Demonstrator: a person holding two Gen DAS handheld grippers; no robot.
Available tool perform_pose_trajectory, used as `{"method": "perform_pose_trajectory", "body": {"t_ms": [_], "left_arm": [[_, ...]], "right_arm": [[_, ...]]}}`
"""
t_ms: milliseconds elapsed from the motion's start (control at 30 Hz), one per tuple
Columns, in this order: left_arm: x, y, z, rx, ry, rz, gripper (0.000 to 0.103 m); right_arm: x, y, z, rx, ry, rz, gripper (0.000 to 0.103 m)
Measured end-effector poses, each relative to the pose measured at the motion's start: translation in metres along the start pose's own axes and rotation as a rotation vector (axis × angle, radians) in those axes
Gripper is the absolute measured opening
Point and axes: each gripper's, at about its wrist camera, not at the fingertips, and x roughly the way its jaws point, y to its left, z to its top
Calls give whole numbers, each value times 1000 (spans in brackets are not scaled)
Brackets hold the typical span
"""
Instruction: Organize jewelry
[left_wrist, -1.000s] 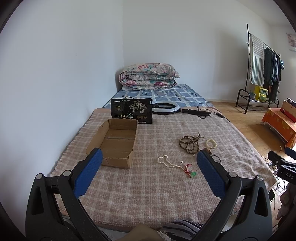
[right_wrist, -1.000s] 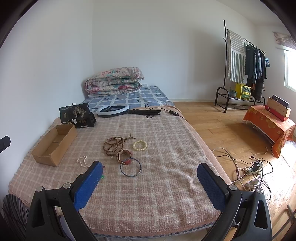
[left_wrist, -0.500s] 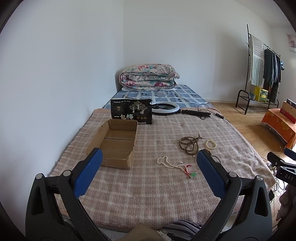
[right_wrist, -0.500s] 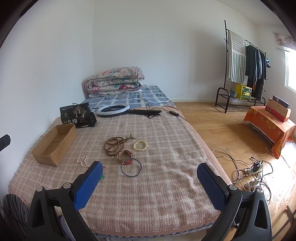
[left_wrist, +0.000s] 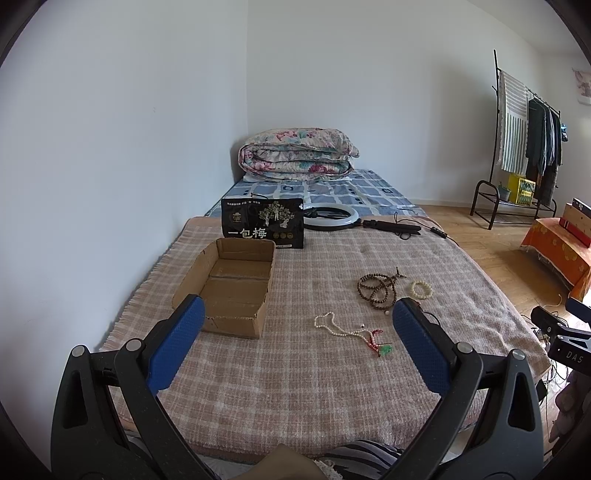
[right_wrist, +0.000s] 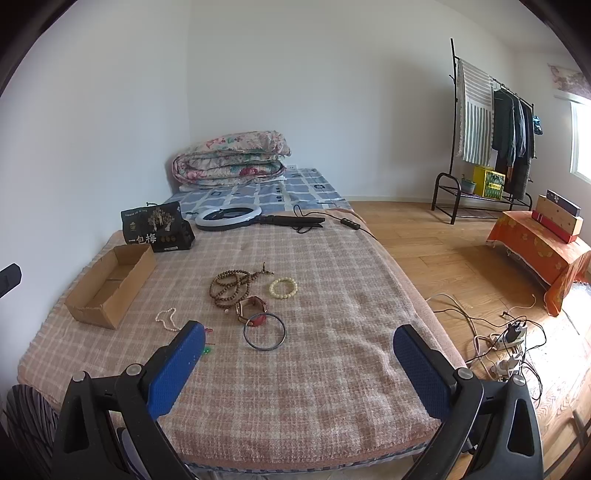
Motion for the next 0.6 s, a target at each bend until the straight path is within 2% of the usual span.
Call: {"method": "perform_pose_trajectory", "body": {"t_ms": [600], "left_arm": [[-1,1,0,-2,-1,-1,103]], "right_arm": [[2,4,-5,-5,5,4,103]]}}
